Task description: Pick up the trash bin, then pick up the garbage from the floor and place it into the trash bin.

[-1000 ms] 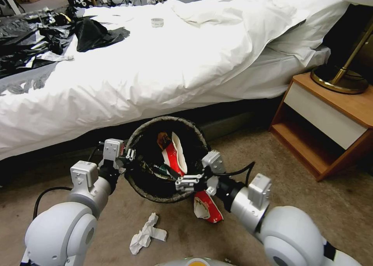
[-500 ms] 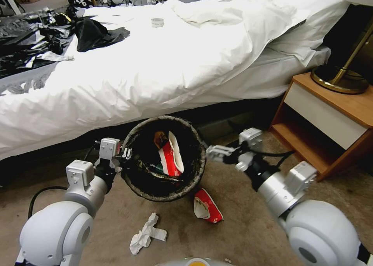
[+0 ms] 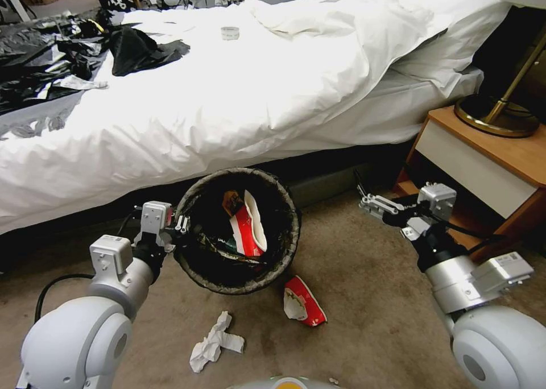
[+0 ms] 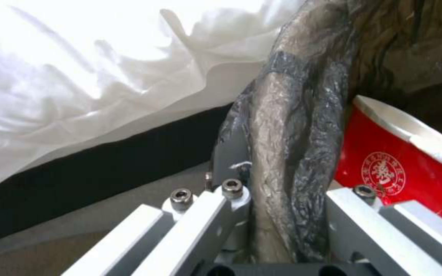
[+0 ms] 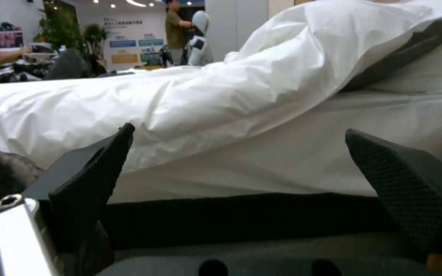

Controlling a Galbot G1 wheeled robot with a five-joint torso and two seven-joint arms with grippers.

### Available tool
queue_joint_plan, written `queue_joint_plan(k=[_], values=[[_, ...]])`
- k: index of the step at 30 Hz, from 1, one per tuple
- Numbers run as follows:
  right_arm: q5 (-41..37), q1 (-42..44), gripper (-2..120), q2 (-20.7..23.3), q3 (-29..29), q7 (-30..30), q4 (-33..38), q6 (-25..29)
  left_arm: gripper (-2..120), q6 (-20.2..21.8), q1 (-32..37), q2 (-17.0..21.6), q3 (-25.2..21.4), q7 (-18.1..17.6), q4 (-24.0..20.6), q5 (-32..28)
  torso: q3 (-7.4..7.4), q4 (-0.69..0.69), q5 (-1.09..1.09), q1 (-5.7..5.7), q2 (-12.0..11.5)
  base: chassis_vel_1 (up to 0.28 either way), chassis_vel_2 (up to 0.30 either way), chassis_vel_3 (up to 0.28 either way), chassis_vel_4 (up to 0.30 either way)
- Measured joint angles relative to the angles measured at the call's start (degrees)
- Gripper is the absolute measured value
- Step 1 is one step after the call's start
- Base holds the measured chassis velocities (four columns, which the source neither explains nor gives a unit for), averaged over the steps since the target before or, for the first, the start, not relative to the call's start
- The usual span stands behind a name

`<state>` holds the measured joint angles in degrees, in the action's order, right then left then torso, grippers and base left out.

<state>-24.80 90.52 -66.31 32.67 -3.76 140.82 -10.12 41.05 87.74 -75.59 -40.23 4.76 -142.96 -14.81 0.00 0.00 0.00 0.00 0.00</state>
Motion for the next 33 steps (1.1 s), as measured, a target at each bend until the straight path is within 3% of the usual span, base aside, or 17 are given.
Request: queue_joint_plan(k=[12,25,33], values=[[3.83,1.23,100,-3.77,-0.29,0.23,-3.06,2.66,1,0.0,0.54,-0.45,-0.46,-0.23,-0.24,0.18,0.0,0.0,0.0,0.0,0.0,0.0,0.0,0.0,0.0],[4.27,1.09,100,-4.08,-0.79,0.07,-3.89,2.21,1,0.06,0.57,-0.5,-0.49,-0.32,-0.3,0.23,0.0,0.0,0.0,0.0,0.0,0.016,-0.009,-0.012,0.013],[4.62,1.5,100,-4.28,-0.91,0.05,-4.26,2.6,1,0.12,0.73,-0.59,-0.38,-0.34,-0.34,0.37,0.0,0.01,-0.02,0.0,0.0,0.137,-0.146,-0.144,0.154]])
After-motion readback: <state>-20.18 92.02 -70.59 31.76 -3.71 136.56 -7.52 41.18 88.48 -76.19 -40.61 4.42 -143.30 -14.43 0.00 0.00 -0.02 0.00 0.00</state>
